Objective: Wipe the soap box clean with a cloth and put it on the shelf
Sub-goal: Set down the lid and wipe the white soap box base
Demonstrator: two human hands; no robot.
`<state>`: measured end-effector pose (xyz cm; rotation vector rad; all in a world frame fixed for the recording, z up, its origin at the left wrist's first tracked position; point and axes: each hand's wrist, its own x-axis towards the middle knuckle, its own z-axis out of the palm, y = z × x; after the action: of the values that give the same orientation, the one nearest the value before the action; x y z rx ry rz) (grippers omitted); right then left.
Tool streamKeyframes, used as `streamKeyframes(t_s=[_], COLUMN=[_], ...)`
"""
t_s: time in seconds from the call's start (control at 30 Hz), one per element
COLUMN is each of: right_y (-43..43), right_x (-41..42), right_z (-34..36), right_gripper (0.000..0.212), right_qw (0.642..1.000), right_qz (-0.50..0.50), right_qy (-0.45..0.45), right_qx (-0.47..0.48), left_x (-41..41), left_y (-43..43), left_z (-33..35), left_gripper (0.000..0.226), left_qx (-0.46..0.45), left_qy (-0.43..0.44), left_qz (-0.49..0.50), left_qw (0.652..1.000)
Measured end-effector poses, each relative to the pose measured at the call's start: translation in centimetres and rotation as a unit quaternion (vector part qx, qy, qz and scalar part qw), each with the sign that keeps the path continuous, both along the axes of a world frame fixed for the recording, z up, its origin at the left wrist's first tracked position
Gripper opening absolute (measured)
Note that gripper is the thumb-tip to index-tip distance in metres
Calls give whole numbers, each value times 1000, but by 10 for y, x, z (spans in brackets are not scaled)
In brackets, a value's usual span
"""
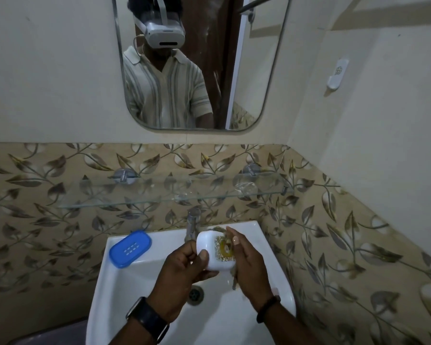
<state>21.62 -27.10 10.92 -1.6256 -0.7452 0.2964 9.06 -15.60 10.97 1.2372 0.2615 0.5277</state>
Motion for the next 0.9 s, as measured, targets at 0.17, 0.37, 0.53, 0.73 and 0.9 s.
streamKeyframes(t_s=[0.17,0.37,0.53,0.73,0.9], right_y=[-6,-18,-20,-14,-11], right_x=[-3,18,25,18,6], right_z=[-9,-3,-7,-12,-10], right_gripper=[42,35,10,20,28], right_qw=[937,942,977,989,993], right_qz=[-7,46,-1,-83,-97], right_qy=[349,330,210,119,-38], right_qx=[28,37,-29,-23,-59], left_x=[-9,-15,-18,-22,-11], left_y=[13,47,53,30,1], left_z=[4,9,3,-15,-19], left_gripper=[32,22,27,54,52], left_qx=[232,670,732,331,-92], left_qy=[35,85,98,102,46], left_qz=[-50,-34,80,43,72], left_qw=[971,737,670,937,992])
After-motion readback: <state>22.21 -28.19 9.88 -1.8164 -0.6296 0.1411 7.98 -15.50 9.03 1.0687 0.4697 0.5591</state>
